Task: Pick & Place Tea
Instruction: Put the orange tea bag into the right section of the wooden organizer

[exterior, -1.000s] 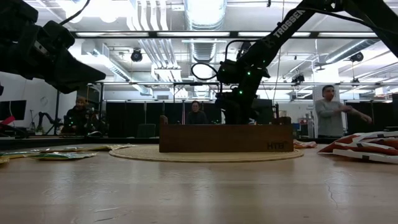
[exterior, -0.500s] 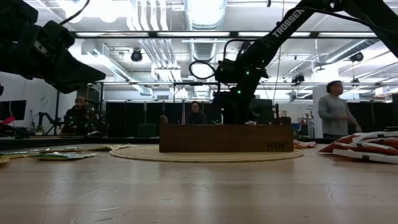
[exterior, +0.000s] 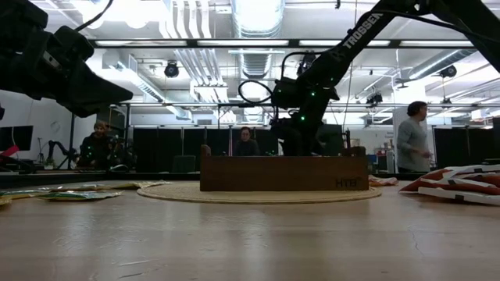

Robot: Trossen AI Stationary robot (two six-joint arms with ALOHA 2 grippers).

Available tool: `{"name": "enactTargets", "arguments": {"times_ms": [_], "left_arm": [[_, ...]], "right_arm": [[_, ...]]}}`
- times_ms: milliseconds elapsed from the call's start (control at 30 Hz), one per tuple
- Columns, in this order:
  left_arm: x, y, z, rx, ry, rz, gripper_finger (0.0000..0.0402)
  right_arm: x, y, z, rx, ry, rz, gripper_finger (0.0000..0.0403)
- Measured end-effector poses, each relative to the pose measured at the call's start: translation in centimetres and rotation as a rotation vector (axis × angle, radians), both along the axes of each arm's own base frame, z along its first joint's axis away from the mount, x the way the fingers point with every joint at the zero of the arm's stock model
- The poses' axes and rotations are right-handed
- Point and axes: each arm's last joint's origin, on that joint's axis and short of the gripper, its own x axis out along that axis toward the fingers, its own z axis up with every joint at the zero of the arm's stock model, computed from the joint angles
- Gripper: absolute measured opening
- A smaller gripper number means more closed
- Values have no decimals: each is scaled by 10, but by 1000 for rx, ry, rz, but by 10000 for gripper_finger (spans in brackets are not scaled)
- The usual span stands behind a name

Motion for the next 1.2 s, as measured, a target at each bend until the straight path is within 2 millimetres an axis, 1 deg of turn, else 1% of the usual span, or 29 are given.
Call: {"name": "enactTargets", "arguments": {"times_ms": [267, 533, 867, 1200], "left_arm": [[0, 0, 0, 0, 0, 0, 0], [0, 0, 0, 0, 0, 0, 0], [0, 0, 0, 0, 0, 0, 0], [0, 0, 0, 0, 0, 0, 0]], "right_arm": [[1, 0, 0, -5, -10, 2, 89], [3, 1, 0, -7, -25, -2, 93], [2, 1, -1, -4, -22, -4, 82], [3, 2, -1, -7, -26, -2, 82]]}}
